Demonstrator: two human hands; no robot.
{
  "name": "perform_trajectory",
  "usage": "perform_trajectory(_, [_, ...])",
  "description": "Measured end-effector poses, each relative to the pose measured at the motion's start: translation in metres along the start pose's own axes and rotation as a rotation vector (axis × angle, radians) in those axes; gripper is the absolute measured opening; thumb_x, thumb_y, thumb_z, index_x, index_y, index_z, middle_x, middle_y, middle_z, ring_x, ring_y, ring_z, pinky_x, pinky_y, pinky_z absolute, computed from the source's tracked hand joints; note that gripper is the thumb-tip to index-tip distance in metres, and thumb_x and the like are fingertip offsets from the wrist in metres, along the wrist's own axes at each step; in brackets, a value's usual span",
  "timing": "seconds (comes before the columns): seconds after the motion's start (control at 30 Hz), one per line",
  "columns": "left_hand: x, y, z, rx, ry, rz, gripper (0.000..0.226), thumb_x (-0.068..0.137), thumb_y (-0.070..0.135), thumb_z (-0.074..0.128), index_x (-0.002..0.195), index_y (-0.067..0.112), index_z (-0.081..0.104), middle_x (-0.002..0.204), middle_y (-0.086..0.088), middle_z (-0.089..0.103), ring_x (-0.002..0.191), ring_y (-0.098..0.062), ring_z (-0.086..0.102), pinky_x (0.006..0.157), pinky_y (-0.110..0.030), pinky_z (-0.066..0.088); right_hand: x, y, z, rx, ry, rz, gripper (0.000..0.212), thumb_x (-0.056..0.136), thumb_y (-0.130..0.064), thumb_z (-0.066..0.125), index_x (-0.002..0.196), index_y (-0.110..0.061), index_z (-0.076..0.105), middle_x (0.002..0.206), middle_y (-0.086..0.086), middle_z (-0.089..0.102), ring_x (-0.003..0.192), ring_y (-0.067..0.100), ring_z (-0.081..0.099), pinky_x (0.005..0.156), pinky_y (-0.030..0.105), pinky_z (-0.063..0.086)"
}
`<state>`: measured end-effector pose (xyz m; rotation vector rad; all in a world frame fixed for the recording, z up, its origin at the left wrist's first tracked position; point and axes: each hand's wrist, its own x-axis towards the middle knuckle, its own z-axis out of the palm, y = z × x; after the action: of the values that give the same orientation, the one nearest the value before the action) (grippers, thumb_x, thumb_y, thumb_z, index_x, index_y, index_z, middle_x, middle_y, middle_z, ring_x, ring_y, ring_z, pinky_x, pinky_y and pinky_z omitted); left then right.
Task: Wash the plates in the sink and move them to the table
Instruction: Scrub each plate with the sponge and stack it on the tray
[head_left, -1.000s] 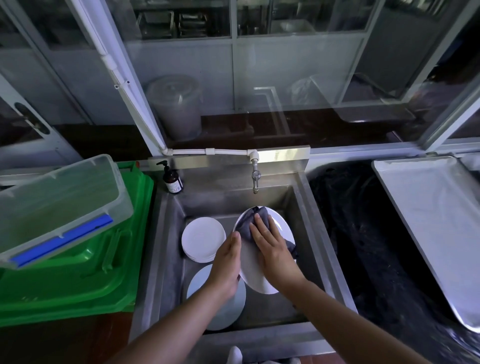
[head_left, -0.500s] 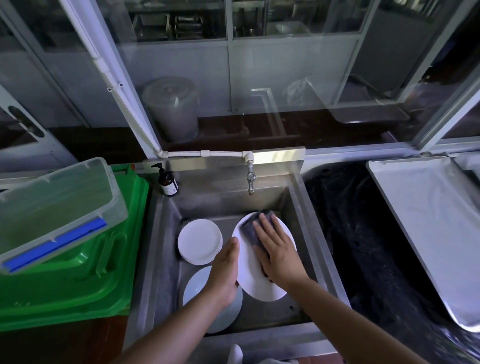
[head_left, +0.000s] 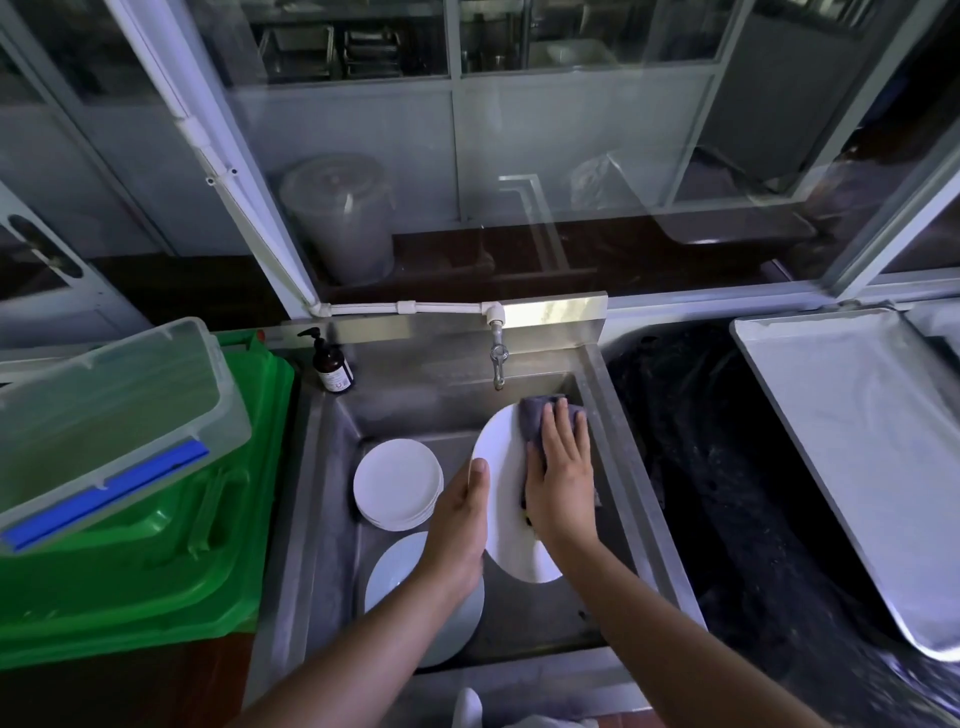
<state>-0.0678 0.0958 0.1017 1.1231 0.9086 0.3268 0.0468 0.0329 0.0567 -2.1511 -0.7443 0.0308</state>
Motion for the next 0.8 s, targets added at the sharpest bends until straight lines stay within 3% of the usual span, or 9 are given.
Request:
perform_trajectory(0.13, [0.003,0.005,0.002,-0.049,0.05,-0.001,0.036,0.106,0.05,0.045,0.121,0.032,0.071,0.118,0.01,0.075,0.116,-0.014,0.068,0.101,-0.04,0.053,-0.026,-0.009,0.0,-0.013,-0.076,-0.394,0.05,0.108,-0.023,0.028,0.152,-0.002,0.039,0.163,0.012,0.029,0.154,0.038,0.016,0.124,0.049,0.02])
perform_trajectory(0.2, [0.005,0.007,-0.001,-0.068,0.061,0.004,0.035,0.107,0.045,0.045,0.12,0.029,0.073,0.12,0.007,0.075,0.116,-0.014,0.069,0.106,-0.043,0.051,-0.028,0.002,-0.004,-0.026,-0.135,-0.513,0.049,0.105,-0.017,0.031,0.151,-0.003,0.04,0.162,0.012,0.031,0.153,0.04,0.019,0.124,0.048,0.021])
perform_trajectory(0.27, [0.004,0.007,-0.003,-0.072,0.035,0.0,0.035,0.108,0.043,0.044,0.119,0.026,0.072,0.119,0.004,0.076,0.115,-0.017,0.069,0.107,-0.048,0.05,-0.021,0.015,-0.007,-0.038,-0.122,-0.424,0.055,0.099,-0.01,0.037,0.153,-0.006,0.037,0.164,0.008,0.027,0.154,0.036,0.015,0.123,0.05,0.022])
perform_trajectory(0.37, [-0.001,0.004,0.001,-0.051,0.006,0.0,0.036,0.107,0.047,0.042,0.119,0.029,0.071,0.118,0.005,0.075,0.113,-0.018,0.07,0.105,-0.052,0.051,-0.006,0.023,-0.007,-0.035,-0.053,-0.046,0.06,0.097,-0.005,0.038,0.156,-0.008,0.029,0.166,-0.001,0.016,0.156,0.033,0.006,0.122,0.055,0.023])
perform_trajectory(0.4, [-0.002,0.003,0.002,-0.054,0.015,-0.002,0.036,0.107,0.048,0.042,0.12,0.029,0.07,0.118,0.006,0.075,0.114,-0.017,0.069,0.105,-0.051,0.051,-0.007,0.019,-0.006,-0.041,-0.032,-0.021,0.06,0.098,-0.006,0.038,0.156,-0.008,0.029,0.165,0.001,0.016,0.155,0.034,0.007,0.122,0.056,0.023])
perform_trajectory(0.57, [0.001,0.002,0.002,-0.188,0.057,-0.028,0.036,0.108,0.036,0.044,0.122,0.014,0.07,0.122,-0.006,0.074,0.116,-0.021,0.069,0.107,-0.043,0.05,-0.05,0.004,-0.004,-0.042,-0.168,-0.47,0.052,0.104,-0.02,0.044,0.154,-0.009,0.038,0.164,0.008,0.029,0.154,0.035,0.016,0.122,0.049,0.025])
perform_trajectory(0.63, [0.0,0.002,0.0,-0.22,0.04,-0.05,0.038,0.108,0.035,0.044,0.124,0.01,0.069,0.124,-0.009,0.073,0.118,-0.024,0.068,0.108,-0.044,0.049,-0.043,0.017,-0.01,-0.056,-0.193,-0.572,0.051,0.102,-0.012,0.05,0.151,-0.006,0.042,0.163,0.008,0.033,0.153,0.035,0.02,0.122,0.048,0.026])
perform_trajectory(0.7, [0.0,0.001,-0.002,-0.215,0.028,-0.065,0.039,0.109,0.037,0.043,0.124,0.011,0.068,0.122,-0.007,0.074,0.12,-0.026,0.067,0.107,-0.048,0.05,-0.031,0.032,-0.012,-0.052,-0.159,-0.489,0.049,0.1,-0.008,0.049,0.149,-0.004,0.046,0.161,0.008,0.035,0.153,0.033,0.022,0.12,0.052,0.031])
perform_trajectory(0.8, [-0.004,0.001,0.001,-0.193,0.016,-0.06,0.037,0.108,0.039,0.043,0.123,0.016,0.068,0.118,-0.002,0.076,0.112,-0.021,0.07,0.094,-0.041,0.056,-0.02,0.04,-0.012,-0.01,-0.068,-0.104,0.049,0.102,-0.019,0.041,0.149,-0.006,0.046,0.161,-0.001,0.031,0.155,0.026,0.017,0.118,0.054,0.032])
